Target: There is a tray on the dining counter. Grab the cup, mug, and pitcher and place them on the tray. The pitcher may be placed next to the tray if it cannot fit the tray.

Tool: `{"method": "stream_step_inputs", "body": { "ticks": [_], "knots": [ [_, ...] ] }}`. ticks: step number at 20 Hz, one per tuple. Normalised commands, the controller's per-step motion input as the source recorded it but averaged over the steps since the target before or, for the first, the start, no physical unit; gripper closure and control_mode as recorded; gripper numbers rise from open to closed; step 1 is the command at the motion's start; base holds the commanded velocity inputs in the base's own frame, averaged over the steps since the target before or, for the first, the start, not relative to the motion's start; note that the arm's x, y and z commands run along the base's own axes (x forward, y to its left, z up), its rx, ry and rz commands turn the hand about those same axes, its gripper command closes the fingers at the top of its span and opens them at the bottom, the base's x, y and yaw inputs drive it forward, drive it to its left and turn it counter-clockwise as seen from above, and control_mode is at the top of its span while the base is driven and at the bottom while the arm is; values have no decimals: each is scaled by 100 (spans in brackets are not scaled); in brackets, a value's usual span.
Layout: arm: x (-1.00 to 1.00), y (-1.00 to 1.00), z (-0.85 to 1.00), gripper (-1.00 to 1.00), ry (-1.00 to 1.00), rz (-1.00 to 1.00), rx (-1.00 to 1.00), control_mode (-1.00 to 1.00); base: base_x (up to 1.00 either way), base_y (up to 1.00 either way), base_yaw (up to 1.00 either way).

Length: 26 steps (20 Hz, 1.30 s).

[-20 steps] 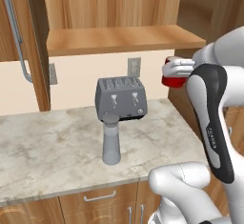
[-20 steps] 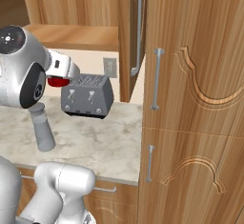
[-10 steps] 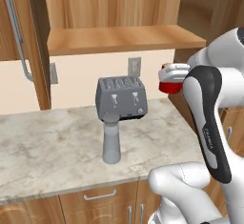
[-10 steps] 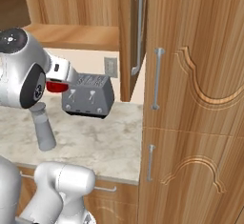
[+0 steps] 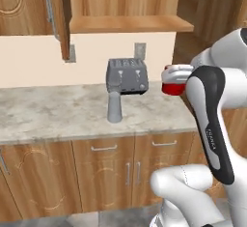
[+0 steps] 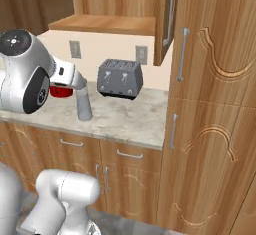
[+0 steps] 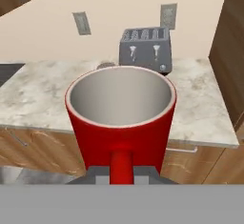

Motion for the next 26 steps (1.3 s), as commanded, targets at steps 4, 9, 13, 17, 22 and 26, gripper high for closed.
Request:
{"method": "stream_step_inputs", "body": {
  "ticks": [4,9,13,17,22,26],
  "knots": [
    [0,0,0,100,0,0,0,100,-85,-2,79],
    [0,0,0,100,0,0,0,100,-54,0,100],
    [0,0,0,100,0,0,0,100,-37,0,100],
    [0,0,0,100,0,0,0,100,-7,0,94],
    [0,0,0,100,0,0,0,100,1,-7,86],
    [0,0,0,100,0,0,0,100,15,-9,78]
  ]
}}
